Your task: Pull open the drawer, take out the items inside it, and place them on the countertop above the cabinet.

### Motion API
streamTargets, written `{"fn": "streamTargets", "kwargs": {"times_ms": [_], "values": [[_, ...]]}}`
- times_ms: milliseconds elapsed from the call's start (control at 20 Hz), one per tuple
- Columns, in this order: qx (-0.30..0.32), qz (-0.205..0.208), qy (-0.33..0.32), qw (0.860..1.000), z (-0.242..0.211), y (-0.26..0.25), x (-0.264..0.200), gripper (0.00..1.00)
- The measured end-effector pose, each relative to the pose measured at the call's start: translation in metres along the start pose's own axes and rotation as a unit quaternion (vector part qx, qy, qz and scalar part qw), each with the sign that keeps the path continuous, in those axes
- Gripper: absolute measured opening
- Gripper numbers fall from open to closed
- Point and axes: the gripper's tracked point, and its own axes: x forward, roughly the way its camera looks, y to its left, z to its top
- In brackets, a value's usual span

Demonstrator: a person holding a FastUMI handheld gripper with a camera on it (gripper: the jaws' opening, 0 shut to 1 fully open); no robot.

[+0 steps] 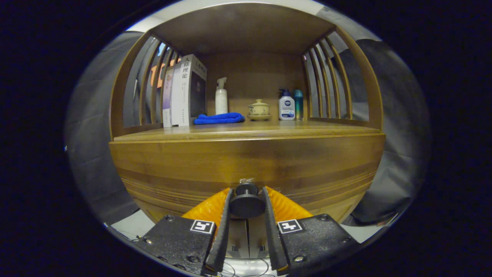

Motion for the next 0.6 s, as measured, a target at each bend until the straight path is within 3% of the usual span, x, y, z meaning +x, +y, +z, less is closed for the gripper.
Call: {"fn": "streamTargets", "kwargs": {"times_ms": [600], "values": [[-0.007, 0.001, 0.024, 1.0, -0.003, 0.0, -0.015, 0.36]]}}
